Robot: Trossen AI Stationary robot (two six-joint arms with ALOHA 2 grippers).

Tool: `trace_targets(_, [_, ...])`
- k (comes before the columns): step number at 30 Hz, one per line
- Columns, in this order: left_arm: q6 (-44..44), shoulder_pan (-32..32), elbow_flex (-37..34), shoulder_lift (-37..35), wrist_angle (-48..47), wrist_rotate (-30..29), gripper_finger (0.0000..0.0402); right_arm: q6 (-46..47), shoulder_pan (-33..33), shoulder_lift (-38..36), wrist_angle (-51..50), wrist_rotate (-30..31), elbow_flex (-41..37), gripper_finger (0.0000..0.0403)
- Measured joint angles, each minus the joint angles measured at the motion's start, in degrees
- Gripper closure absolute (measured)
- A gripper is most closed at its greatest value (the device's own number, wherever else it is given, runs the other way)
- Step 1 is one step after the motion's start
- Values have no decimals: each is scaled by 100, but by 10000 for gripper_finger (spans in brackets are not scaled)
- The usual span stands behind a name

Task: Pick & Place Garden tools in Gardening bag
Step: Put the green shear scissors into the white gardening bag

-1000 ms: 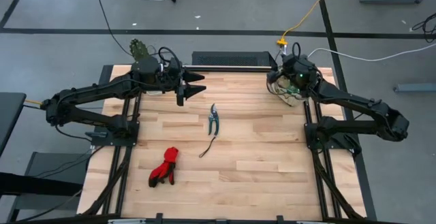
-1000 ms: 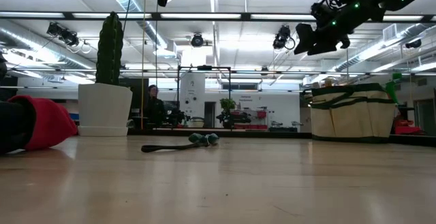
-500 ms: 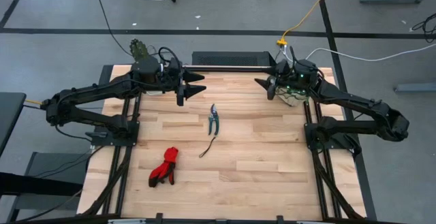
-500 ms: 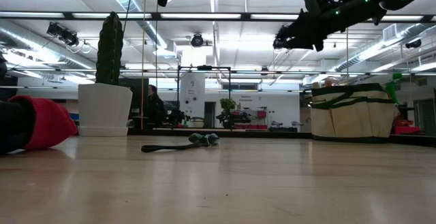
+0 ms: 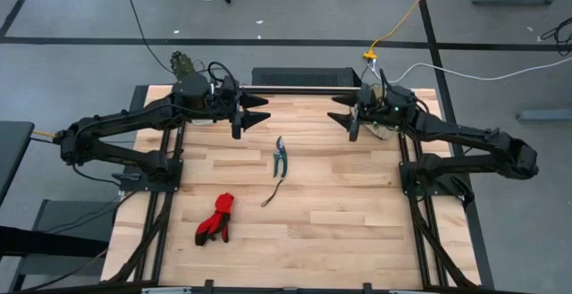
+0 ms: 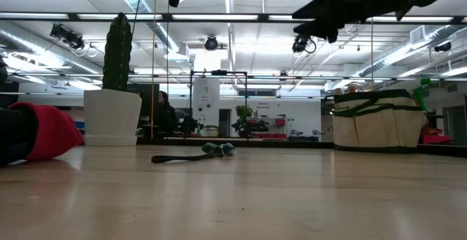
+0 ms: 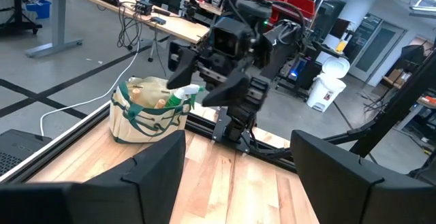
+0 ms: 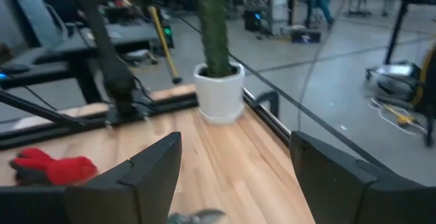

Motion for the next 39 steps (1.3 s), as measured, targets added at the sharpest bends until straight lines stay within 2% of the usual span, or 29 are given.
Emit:
trace_targets(8, [75, -9, 0, 0, -14, 21, 131, 289, 519, 0, 163, 2, 0, 127])
trace_targets(16, [1545, -411, 0, 0, -171, 17, 131, 507, 685, 0, 179, 156, 0, 127])
trace_targets(25, [2491, -823, 0, 2, -1047, -885, 131, 720, 683, 0, 343, 320, 0, 127])
trace_targets(33, [3647, -1066, 0, 7, -1971, -907, 131, 879, 681, 0, 596, 304, 2, 127])
trace_targets(39, [4509, -1176, 0, 7, -2278, -897, 131, 1018, 681, 0, 596, 304, 2, 127])
